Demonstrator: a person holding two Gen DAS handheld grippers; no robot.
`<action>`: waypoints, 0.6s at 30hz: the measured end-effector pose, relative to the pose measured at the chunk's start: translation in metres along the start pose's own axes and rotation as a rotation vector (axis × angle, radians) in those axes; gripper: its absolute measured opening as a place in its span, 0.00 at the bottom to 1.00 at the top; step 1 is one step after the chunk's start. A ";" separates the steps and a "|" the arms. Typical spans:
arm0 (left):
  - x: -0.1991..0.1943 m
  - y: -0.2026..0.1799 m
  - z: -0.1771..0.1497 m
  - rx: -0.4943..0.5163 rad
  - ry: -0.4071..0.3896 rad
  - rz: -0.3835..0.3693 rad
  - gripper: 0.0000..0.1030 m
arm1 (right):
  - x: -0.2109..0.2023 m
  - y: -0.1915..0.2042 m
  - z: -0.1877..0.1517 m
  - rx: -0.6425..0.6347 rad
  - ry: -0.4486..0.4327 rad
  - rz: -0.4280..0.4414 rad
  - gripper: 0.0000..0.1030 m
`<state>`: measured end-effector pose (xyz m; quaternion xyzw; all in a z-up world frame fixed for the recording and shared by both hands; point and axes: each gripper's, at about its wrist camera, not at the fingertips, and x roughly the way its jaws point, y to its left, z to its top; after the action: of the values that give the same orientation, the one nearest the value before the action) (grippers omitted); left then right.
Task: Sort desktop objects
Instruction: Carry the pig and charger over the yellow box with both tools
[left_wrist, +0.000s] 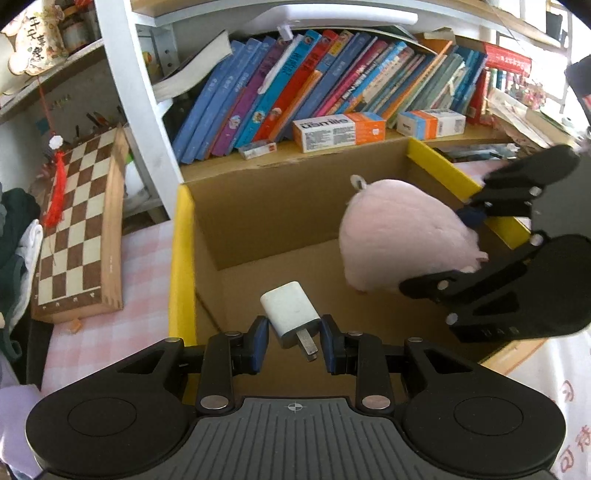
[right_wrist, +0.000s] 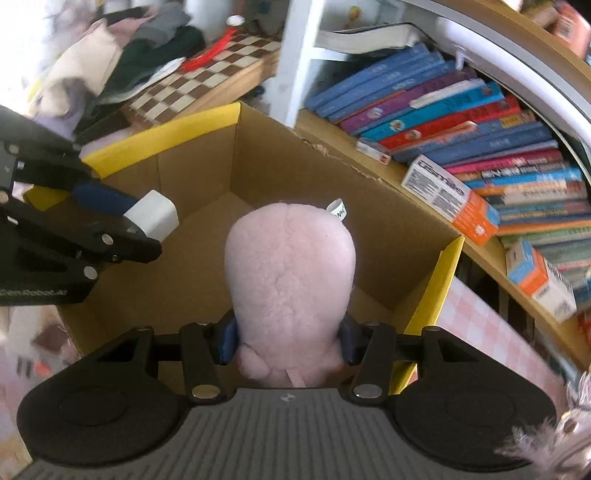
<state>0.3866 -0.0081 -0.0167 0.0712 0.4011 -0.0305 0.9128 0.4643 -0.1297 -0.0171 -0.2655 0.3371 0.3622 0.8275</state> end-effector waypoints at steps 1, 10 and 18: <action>0.000 -0.002 0.000 0.003 0.000 -0.003 0.28 | 0.000 -0.001 0.000 -0.019 0.005 0.003 0.47; 0.010 0.001 0.016 0.028 0.005 0.020 0.28 | 0.009 0.011 0.021 -0.078 0.037 -0.011 0.47; 0.031 -0.001 0.023 0.055 0.056 0.025 0.28 | 0.032 0.014 0.030 -0.104 0.117 -0.026 0.48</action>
<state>0.4240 -0.0121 -0.0245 0.1019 0.4247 -0.0279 0.8991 0.4804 -0.0873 -0.0253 -0.3334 0.3622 0.3523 0.7960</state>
